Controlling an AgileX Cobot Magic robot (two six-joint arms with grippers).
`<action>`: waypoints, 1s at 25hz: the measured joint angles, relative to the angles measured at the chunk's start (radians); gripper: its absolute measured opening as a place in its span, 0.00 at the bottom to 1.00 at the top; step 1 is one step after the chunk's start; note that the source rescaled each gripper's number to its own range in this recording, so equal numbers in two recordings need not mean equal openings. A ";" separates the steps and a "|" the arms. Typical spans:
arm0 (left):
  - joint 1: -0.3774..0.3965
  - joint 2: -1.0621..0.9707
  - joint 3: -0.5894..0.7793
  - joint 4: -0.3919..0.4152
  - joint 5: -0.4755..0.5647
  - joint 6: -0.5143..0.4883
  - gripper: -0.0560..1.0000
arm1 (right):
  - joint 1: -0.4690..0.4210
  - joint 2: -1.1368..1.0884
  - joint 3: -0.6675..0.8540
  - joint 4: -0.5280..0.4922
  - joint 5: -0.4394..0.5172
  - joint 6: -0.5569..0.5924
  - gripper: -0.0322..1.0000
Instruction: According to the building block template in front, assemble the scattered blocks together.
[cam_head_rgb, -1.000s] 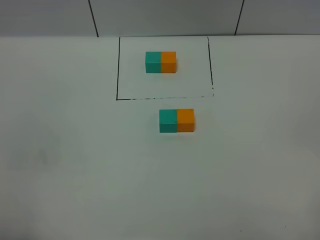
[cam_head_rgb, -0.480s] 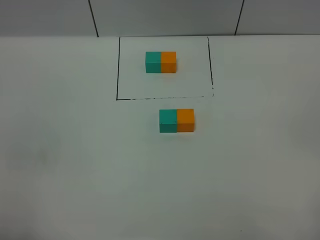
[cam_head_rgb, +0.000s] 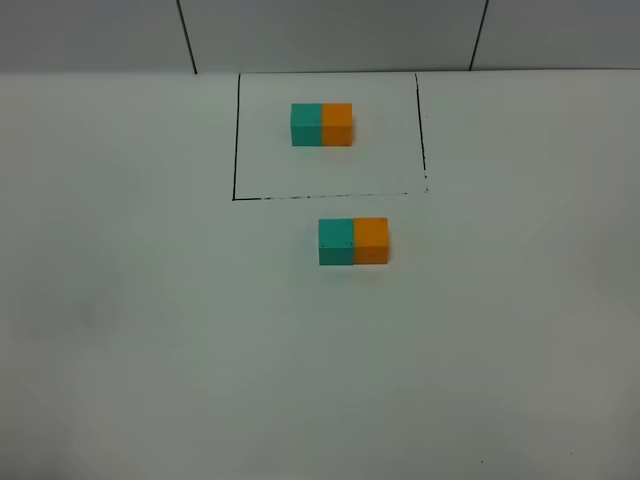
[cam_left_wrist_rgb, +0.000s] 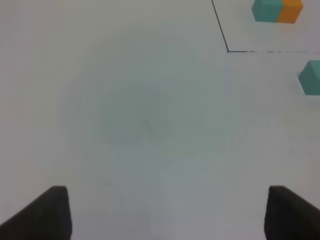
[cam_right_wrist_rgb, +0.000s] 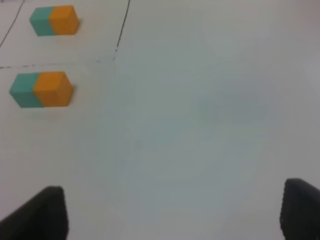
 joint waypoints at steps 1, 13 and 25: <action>0.000 0.000 0.000 0.000 0.000 0.000 0.68 | 0.000 0.000 0.000 -0.005 0.000 0.007 0.73; 0.000 0.000 0.000 0.000 0.000 0.000 0.68 | 0.000 0.000 0.000 -0.006 0.000 0.018 0.73; 0.000 0.000 0.000 0.000 0.000 0.000 0.68 | 0.000 0.000 0.000 -0.007 0.000 0.018 0.73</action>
